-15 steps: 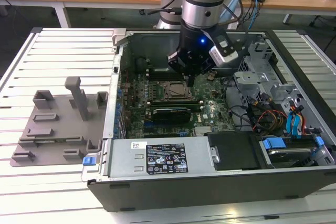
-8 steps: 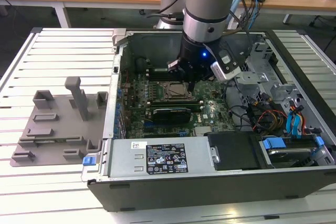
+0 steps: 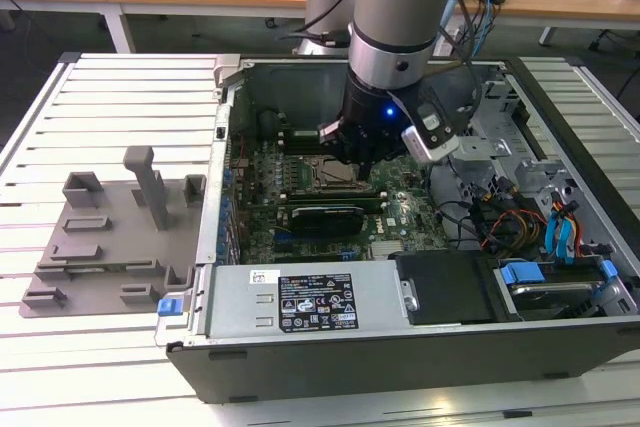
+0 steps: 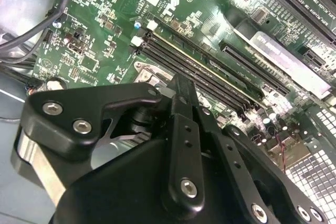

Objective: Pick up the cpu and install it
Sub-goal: 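Install the second cpu locking lever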

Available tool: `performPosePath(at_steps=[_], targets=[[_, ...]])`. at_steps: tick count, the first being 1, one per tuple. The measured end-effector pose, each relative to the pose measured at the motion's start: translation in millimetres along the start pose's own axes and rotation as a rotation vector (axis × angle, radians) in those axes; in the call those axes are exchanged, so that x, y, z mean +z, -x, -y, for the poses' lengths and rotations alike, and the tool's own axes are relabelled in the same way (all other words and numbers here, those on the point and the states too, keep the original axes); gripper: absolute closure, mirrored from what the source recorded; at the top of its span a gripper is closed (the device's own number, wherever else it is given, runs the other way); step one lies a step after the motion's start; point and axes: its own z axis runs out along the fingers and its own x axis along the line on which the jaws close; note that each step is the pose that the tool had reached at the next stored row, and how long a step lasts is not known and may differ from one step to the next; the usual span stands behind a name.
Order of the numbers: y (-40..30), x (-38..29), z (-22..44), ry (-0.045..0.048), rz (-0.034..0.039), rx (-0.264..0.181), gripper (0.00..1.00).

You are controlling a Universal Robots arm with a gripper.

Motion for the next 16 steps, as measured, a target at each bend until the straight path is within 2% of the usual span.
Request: performPosePath(at_steps=[9, 12, 16], targets=[[-0.3, 5.2, 0.8, 0.0001, 0.0, 0.0, 0.89], [-0.7, 9.0, 1.2, 0.0, 0.0, 0.0, 0.89], [-4.8, 12.4, 1.3, 0.0033, 0.0001, 0.0, 0.89]])
